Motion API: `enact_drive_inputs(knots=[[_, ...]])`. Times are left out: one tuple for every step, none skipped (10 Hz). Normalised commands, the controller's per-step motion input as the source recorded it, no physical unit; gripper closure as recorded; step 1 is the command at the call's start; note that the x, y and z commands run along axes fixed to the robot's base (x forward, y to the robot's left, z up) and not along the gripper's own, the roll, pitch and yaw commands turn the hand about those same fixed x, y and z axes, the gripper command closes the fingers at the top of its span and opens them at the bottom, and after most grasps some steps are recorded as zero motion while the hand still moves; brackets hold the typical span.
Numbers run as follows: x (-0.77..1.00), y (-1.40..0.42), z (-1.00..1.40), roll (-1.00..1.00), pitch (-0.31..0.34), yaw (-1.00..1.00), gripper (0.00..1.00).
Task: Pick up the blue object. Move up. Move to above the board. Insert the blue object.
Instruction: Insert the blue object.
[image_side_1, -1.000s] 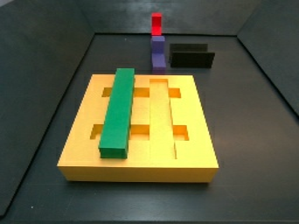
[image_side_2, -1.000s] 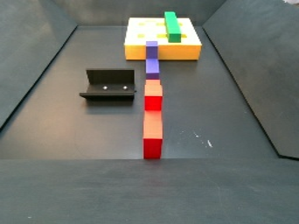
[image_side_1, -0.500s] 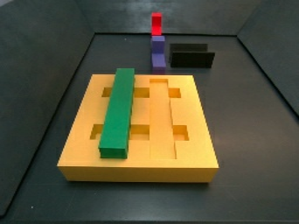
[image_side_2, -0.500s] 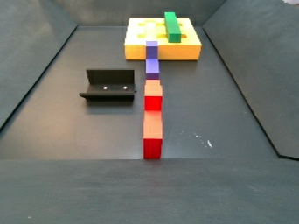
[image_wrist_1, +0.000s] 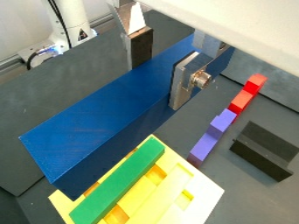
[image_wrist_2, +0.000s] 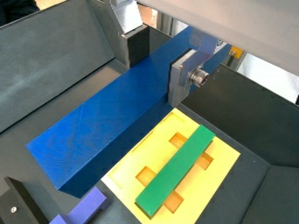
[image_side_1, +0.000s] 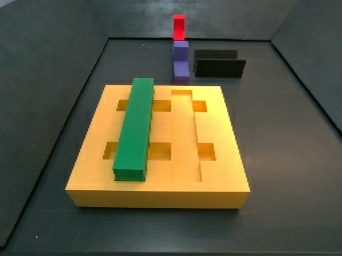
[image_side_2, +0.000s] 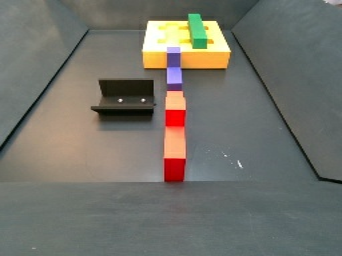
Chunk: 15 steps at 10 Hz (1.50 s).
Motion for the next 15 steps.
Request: enact_drive_inputs(knots=[[0.62, 0.0, -0.49, 0.02, 0.0, 0.0, 1.0], [0.83, 0.0, -0.77, 0.05, 0.0, 0.0, 1.0], [0.8, 0.0, -0.94, 0.02, -0.043, 0.0, 1.0], [0.61, 0.0, -1.0, 0.03, -0.051, 0.0, 1.0], [0.54, 0.0, -1.0, 0.03, -0.037, 0.0, 1.0], [0.36, 0.0, -1.0, 0.04, -0.054, 0.0, 1.0], [0.03, -0.08, -1.0, 0.07, -0.106, 0.0, 1.0], [0.0, -0.16, -0.99, 0.14, -0.094, 0.0, 1.0], [0.0, -0.11, -0.98, 0.17, -0.081, 0.0, 1.0], [0.0, -0.15, -0.92, 0.2, -0.094, 0.0, 1.0], [0.0, -0.16, -0.83, 0.22, -0.12, 0.0, 1.0], [0.0, -0.18, -0.79, 0.21, -0.143, 0.0, 1.0], [0.0, -0.2, -0.79, 0.21, -0.147, 0.0, 1.0], [0.0, -0.21, -0.78, 0.21, -0.149, 0.0, 1.0], [0.0, -0.2, -0.79, 0.16, -0.176, 0.0, 1.0]])
